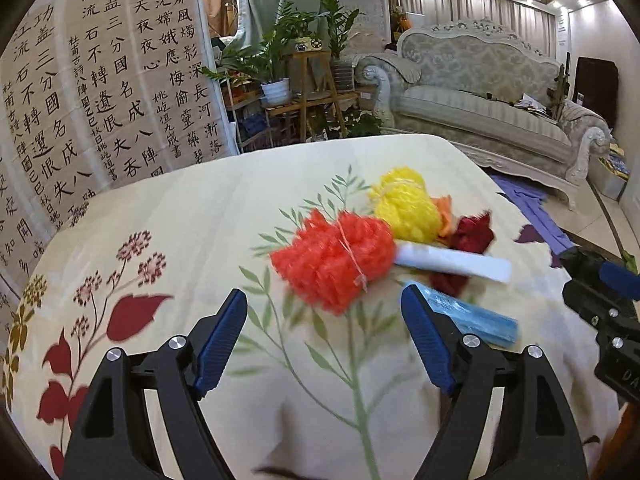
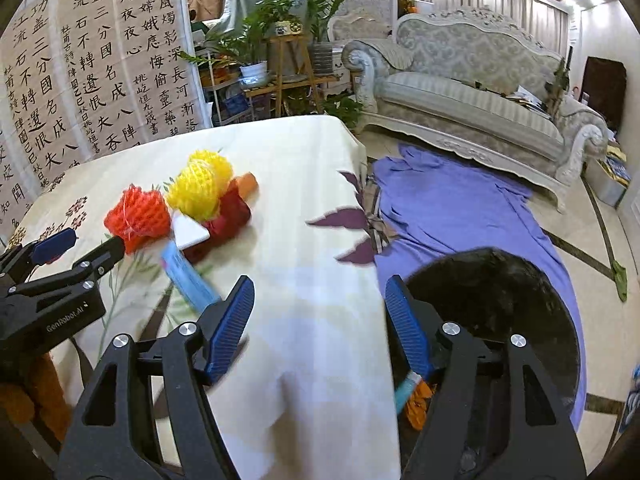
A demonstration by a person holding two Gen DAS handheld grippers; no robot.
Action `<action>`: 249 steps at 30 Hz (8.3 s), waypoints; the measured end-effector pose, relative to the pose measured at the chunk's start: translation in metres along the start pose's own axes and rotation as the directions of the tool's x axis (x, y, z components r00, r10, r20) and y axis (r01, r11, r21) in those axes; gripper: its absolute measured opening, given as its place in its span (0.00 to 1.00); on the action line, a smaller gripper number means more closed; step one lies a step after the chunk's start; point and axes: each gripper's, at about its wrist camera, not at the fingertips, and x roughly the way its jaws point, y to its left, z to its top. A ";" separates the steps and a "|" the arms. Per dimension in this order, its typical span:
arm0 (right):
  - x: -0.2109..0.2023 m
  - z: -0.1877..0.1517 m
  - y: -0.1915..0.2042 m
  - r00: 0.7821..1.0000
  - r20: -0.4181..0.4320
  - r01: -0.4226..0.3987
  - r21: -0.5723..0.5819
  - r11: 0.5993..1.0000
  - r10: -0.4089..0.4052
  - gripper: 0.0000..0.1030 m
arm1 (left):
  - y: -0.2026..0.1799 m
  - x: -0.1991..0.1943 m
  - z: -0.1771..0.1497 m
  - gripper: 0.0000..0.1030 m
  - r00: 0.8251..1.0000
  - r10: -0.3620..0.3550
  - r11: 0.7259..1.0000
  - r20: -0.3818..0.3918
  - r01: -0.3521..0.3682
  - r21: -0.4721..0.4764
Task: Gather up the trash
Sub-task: 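Grasp the orange mesh net with the left tool while the right tool returns to the bed, then grasp the yellow mesh net with the right tool, then carry both mesh nets over the bin and open both tools, then move both open tools back over the bed toward the remaining items, then grasp the blue-and-white tube with the right tool and lift it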
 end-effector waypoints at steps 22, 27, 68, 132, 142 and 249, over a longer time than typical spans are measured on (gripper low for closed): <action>0.024 0.029 0.016 1.000 0.002 -0.002 -0.012 1.000 0.002 0.65 | 0.016 0.031 0.016 0.21 0.980 -0.195 0.981 -0.046 0.195 0.006; 0.025 0.032 0.023 1.000 0.006 -0.006 -0.024 1.000 0.006 0.65 | 0.026 0.032 0.014 0.21 0.979 -0.197 0.980 -0.054 0.196 -0.019; 0.122 0.104 0.091 0.995 -0.090 -0.045 -0.049 0.998 0.041 0.72 | 0.127 0.065 0.044 0.20 1.000 0.000 0.989 -0.019 -0.003 -0.145; -0.067 -0.071 -0.095 0.989 -0.045 0.148 0.130 0.980 -0.143 0.41 | -0.073 -0.082 -0.028 0.20 0.931 -0.365 0.930 0.024 0.363 0.053; -0.058 -0.077 -0.142 0.982 -0.067 0.187 0.184 0.965 -0.178 0.42 | -0.137 -0.070 -0.029 0.20 0.906 -0.423 0.899 -0.015 0.421 0.123; 0.023 -0.018 0.041 0.993 -0.121 -0.016 -0.132 0.991 0.000 0.19 | 0.053 -0.018 -0.041 0.64 0.987 -0.136 0.978 -0.080 0.121 -0.172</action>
